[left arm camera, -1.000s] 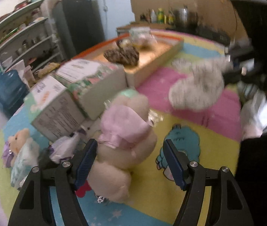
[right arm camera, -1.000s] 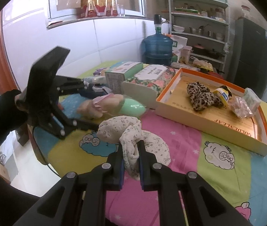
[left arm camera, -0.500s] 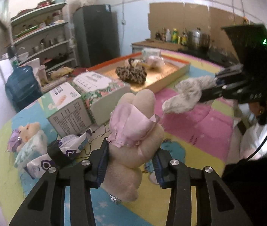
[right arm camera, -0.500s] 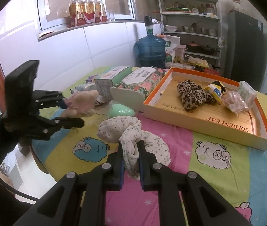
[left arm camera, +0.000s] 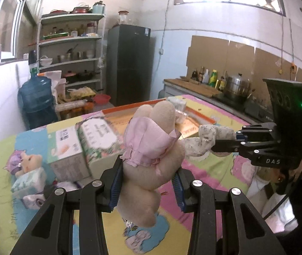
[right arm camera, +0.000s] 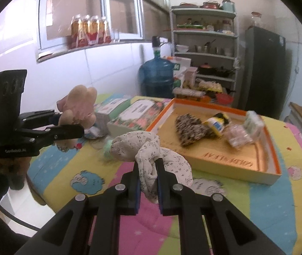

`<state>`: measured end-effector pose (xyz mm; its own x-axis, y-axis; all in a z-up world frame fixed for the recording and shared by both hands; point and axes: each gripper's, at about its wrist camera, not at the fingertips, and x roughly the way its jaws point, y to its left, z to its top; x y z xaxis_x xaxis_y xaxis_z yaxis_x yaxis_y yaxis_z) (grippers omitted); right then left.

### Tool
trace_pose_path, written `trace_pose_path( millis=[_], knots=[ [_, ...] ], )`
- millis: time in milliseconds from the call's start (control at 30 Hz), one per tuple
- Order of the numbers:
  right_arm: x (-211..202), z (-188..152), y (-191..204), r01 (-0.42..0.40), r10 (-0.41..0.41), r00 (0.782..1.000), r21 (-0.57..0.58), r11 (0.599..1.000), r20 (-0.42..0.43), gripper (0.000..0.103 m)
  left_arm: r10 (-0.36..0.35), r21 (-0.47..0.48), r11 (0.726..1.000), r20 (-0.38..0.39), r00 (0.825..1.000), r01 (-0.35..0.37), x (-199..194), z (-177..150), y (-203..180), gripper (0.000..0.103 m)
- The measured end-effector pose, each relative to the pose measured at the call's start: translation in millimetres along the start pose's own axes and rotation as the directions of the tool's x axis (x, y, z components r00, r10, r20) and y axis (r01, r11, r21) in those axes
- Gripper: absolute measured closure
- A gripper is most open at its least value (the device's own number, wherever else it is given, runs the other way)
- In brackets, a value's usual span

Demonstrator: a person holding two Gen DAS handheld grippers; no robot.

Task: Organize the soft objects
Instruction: 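Lift and carry the plush bunny and the floral scarf over the orange box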

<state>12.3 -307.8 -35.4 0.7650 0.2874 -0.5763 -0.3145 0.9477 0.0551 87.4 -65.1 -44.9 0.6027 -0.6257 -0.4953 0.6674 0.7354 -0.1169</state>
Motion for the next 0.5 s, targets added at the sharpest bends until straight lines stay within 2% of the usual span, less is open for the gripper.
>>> trace_pose_path(
  millis=[400,500],
  knots=[
    [-13.7,14.5,-57.5,0.079,-0.081,0.995,0.026,0.997,0.063,0.090,-0.030,-0.112,0.993,0.024,0.999,0.033,44.1,31.7,-30.4,0.060],
    [-15.4,17.0,-73.2,0.096,-0.098,0.992,0.035,0.995,0.074,0.090,-0.020,-0.144,0.989,0.025,0.999,0.023,59.1,39.3,-39.7,0.060]
  ],
)
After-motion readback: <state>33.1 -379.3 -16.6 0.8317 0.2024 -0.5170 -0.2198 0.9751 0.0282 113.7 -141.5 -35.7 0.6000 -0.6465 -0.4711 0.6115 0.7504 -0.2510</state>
